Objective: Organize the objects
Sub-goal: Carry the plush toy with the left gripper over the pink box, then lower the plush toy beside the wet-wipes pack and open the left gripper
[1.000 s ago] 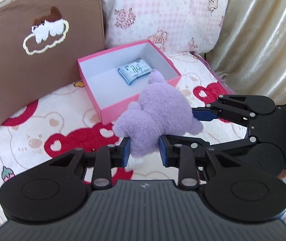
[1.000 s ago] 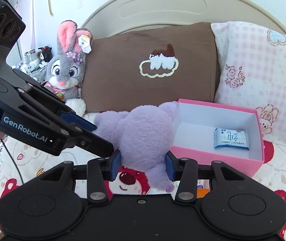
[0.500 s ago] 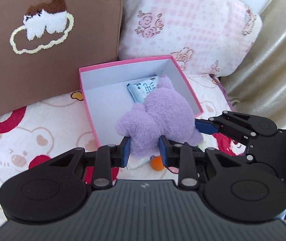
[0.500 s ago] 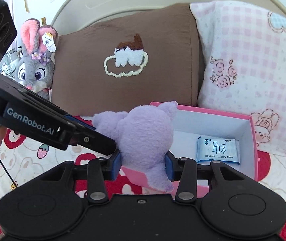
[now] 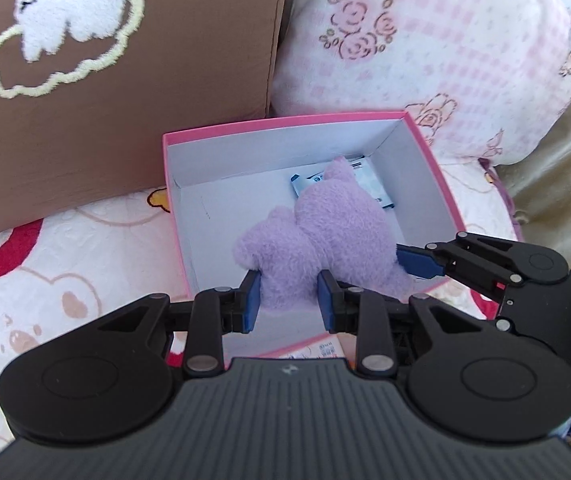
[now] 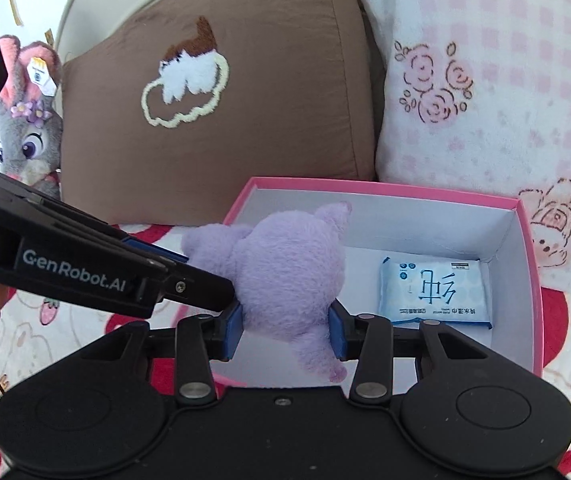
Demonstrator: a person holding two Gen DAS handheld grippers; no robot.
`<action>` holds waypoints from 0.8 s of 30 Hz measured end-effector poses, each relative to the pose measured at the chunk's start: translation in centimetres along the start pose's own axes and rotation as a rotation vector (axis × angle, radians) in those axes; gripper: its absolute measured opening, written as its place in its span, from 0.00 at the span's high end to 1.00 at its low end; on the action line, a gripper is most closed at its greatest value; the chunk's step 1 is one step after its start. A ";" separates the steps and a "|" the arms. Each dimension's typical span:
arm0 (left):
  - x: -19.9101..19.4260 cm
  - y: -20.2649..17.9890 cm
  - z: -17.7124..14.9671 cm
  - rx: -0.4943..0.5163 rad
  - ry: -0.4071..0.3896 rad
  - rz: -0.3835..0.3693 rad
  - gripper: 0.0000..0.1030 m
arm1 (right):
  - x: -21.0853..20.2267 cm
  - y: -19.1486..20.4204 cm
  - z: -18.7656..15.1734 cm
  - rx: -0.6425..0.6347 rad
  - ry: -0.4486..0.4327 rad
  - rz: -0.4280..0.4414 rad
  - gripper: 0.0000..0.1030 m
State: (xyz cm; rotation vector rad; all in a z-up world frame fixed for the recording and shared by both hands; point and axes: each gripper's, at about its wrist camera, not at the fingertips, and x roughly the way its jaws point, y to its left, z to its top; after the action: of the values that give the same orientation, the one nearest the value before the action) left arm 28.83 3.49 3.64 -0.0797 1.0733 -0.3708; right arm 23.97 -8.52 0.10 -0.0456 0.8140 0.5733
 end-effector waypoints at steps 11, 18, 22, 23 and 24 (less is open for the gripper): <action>6.2 0.8 1.6 -0.046 0.031 0.006 0.73 | 5.1 -3.4 0.6 0.017 0.088 -0.039 0.54; 8.7 2.0 2.0 -0.104 0.057 0.010 0.73 | 7.9 -4.5 0.6 0.034 0.140 -0.033 0.54; 9.7 2.3 2.4 -0.108 0.066 0.031 0.73 | 9.2 -4.6 1.0 0.018 0.172 -0.046 0.54; 10.0 2.4 2.5 -0.109 0.070 0.033 0.73 | 9.5 -4.6 1.1 0.014 0.179 -0.048 0.54; 10.3 2.4 2.6 -0.110 0.074 0.034 0.73 | 9.8 -4.7 1.2 0.010 0.188 -0.050 0.54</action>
State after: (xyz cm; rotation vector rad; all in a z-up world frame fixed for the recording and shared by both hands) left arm 36.06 2.02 -4.43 -0.1465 1.1667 -0.2859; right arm 32.41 -7.64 -6.72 -0.1112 0.9957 0.5230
